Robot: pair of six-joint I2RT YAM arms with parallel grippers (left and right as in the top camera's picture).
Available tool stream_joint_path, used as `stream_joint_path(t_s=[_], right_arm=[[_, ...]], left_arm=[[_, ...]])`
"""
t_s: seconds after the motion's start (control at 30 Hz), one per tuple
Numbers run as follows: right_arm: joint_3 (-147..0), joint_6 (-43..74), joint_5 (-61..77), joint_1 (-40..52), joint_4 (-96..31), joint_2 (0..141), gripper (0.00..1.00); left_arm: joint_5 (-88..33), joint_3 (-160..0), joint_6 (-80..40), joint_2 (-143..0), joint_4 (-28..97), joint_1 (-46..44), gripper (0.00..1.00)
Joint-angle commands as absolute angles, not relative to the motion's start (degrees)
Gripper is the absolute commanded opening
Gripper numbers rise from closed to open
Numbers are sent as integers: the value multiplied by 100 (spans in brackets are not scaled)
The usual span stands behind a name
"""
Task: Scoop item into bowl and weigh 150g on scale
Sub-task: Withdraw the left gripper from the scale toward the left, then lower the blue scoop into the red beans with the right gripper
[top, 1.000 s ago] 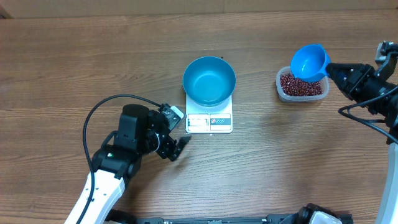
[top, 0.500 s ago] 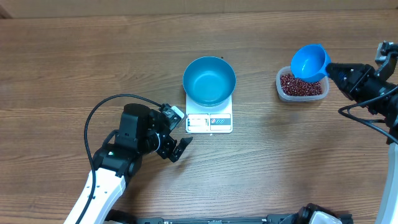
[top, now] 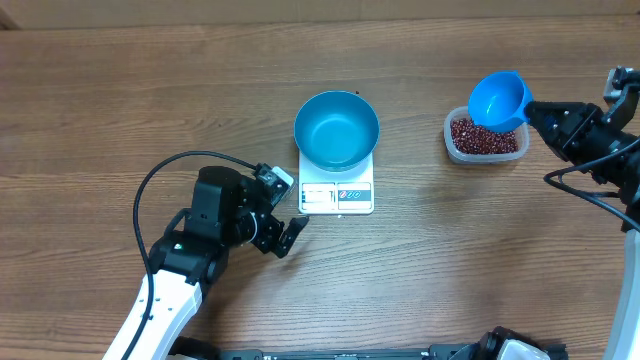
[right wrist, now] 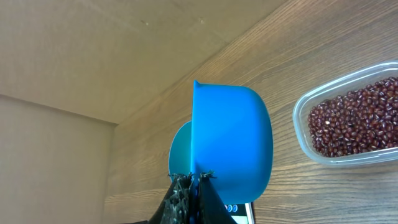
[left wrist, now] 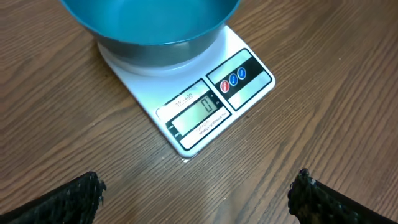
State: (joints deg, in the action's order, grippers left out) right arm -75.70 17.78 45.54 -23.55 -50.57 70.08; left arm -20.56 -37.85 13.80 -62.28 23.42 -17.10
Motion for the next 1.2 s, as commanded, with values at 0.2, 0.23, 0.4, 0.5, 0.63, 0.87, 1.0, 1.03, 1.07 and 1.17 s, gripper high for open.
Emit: stream_joint_path(t_s=[0.2, 0.23, 0.4, 0.5, 0.63, 0.87, 1.0, 1.03, 1.07, 1.17], right_arm=[[-8047, 1723, 3227, -2056, -5583, 7028, 4], [-8204, 1671, 3028, -2008, -5706, 7065, 4], [-9487, 1323, 2108, -1890, -6661, 7658, 4], [-10182, 993, 1855, -1859, -7142, 8123, 4], [-10927, 578, 1621, -1859, -7651, 8744, 4], [-10989, 397, 663, -1859, -7690, 9129, 4], [-10989, 287, 397, -1859, -7826, 9284, 4], [-10989, 224, 386, -1859, -7872, 9336, 4], [-10986, 183, 388, -1859, -7902, 9365, 4], [-10895, 45, 386, -1859, -7942, 9577, 4]], left_arm=[[-1927, -3752, 1219, -6259, 2338, -1673, 100], [-1927, -3752, 1219, -6259, 2338, -1673, 100], [-1927, -3752, 1219, -6259, 2338, -1673, 100], [-1927, -3752, 1219, -6259, 2338, -1673, 100], [-1927, -3752, 1219, -6259, 2338, -1673, 100], [-1927, -3752, 1219, -6259, 2338, -1673, 100], [-1927, -3752, 1219, -6259, 2338, -1673, 100], [-1927, -3752, 1219, -6259, 2338, -1673, 100], [-1927, -3752, 1219, -6259, 2338, -1673, 100], [-1927, -3752, 1219, -6259, 2338, -1673, 100]])
